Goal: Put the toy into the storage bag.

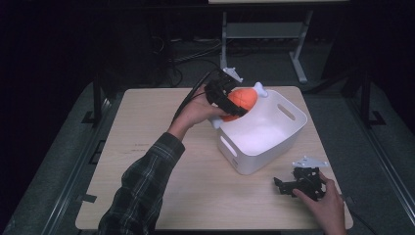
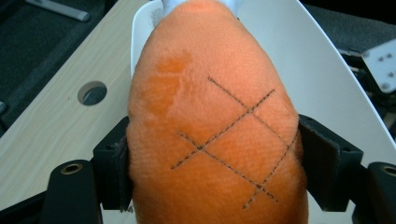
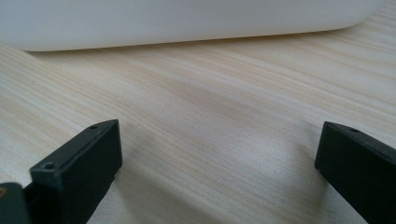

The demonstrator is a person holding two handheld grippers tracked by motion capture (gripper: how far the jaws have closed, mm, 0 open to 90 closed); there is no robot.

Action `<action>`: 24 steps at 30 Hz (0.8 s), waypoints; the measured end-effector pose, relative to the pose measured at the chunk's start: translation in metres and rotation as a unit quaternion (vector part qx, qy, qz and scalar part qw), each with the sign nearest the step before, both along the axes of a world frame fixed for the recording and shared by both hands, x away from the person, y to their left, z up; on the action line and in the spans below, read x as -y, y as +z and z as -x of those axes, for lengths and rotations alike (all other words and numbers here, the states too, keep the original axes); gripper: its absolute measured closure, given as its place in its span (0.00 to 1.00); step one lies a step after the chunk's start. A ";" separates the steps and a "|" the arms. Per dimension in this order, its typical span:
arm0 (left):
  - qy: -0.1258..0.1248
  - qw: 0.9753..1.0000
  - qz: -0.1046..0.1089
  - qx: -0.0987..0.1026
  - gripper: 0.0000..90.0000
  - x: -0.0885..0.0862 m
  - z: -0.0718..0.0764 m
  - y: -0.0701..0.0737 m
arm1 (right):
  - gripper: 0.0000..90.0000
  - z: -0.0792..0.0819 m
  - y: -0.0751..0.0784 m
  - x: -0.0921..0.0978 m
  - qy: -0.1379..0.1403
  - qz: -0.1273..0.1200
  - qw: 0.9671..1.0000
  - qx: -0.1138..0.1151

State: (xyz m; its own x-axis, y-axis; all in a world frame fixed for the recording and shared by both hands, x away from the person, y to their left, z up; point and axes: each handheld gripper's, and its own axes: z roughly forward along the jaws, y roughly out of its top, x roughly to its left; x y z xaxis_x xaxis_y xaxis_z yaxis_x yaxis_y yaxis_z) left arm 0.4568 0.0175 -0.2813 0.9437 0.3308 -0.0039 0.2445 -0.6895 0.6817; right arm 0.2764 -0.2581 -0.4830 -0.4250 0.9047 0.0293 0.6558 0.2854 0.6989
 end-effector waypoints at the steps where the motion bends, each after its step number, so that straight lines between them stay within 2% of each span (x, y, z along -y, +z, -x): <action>1: 0.000 1.000 0.006 -0.001 0.26 0.003 -0.002 -0.002 | 0.00 0.000 0.000 0.000 0.000 0.000 1.000 0.000; 5: 0.000 1.000 0.005 -0.005 0.26 0.014 -0.007 -0.009 | 0.00 0.000 0.000 0.000 0.000 0.000 1.000 0.000; 8: -0.003 1.000 -0.007 -0.006 0.26 0.022 -0.010 -0.014 | 0.00 0.000 0.000 0.000 0.000 0.000 1.000 0.000; 13: -0.005 1.000 -0.012 -0.014 0.26 0.034 -0.015 -0.027 | 0.00 0.000 0.000 0.000 0.000 0.000 1.000 0.000; 15: -0.006 1.000 -0.022 -0.017 0.26 0.037 -0.016 -0.031 | 0.00 0.000 0.000 0.000 0.000 0.000 1.000 0.000; 18: -0.009 0.999 -0.022 -0.024 0.26 0.040 -0.016 -0.038 | 0.00 0.000 0.000 0.000 0.000 0.000 1.000 0.000; 24: -0.013 0.999 -0.036 -0.031 0.26 0.045 -0.017 -0.049 | 0.00 0.000 0.000 0.000 0.000 0.000 1.000 0.000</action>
State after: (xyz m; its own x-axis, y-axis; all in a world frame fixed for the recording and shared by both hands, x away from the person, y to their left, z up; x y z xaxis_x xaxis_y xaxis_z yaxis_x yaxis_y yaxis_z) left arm 0.4737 -0.0279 -0.3306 0.9503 0.3086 -0.0398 0.2670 -0.7429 0.6138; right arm 0.2765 -0.2581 -0.4831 -0.4248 0.9048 0.0297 0.6560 0.2850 0.6989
